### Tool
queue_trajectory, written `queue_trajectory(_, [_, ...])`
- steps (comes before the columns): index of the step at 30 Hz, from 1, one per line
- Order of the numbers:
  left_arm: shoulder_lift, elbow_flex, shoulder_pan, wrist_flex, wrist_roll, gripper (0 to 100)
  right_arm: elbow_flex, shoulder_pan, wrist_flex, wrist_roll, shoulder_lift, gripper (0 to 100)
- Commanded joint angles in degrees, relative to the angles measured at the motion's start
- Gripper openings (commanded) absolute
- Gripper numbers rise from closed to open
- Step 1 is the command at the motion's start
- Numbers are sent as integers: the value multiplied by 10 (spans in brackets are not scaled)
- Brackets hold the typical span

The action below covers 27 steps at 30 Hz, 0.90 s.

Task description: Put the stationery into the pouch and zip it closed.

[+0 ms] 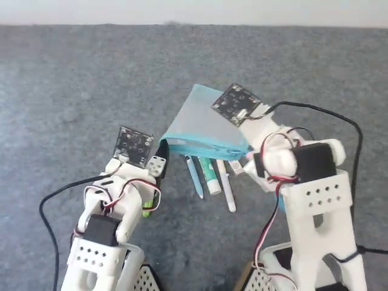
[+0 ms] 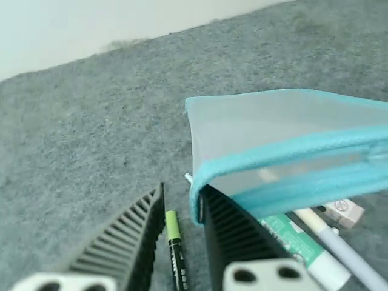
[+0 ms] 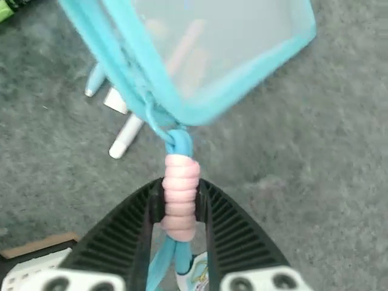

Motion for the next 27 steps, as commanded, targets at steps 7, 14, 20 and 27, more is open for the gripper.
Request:
queue_trajectory(7, [-5, -7, -32, -15, 21, 67, -4, 50, -11, 14, -20, 7])
queue_trajectory(14, [-5, -5, -31, -25, 23, 67, -5, -63, -8, -33, -26, 88])
queue_trajectory(20, [-5, -4, -57, -41, 48, 67, -7, -184, -11, -93, -26, 195])
queue_trajectory(27, [-5, 4, -120, -62, 88, 67, 18, -224, -36, -105, -26, 173])
